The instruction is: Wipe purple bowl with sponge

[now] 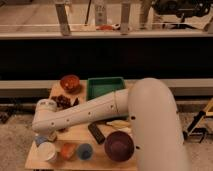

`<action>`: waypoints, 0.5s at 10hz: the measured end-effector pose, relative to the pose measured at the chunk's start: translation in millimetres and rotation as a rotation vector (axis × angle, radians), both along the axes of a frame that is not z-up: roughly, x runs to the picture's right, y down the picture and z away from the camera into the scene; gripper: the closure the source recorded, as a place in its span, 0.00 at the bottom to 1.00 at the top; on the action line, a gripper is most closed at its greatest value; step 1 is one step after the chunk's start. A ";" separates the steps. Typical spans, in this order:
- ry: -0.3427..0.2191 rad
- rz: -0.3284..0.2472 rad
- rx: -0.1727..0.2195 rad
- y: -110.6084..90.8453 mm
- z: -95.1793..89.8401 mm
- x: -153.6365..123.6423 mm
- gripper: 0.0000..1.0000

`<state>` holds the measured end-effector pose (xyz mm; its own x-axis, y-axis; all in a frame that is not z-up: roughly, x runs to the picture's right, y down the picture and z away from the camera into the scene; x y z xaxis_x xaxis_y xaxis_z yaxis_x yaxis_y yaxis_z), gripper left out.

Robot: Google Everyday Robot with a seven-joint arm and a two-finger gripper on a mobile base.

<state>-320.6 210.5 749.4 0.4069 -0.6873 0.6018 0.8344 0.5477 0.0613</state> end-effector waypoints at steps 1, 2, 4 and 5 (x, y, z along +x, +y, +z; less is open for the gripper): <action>0.004 -0.006 -0.008 1.1 2.6 -0.9 0.20; 0.016 -0.015 -0.029 6.4 9.6 -0.1 0.20; 0.038 -0.045 -0.064 14.0 23.3 -5.2 0.20; 0.045 -0.068 -0.082 19.7 30.2 -12.1 0.20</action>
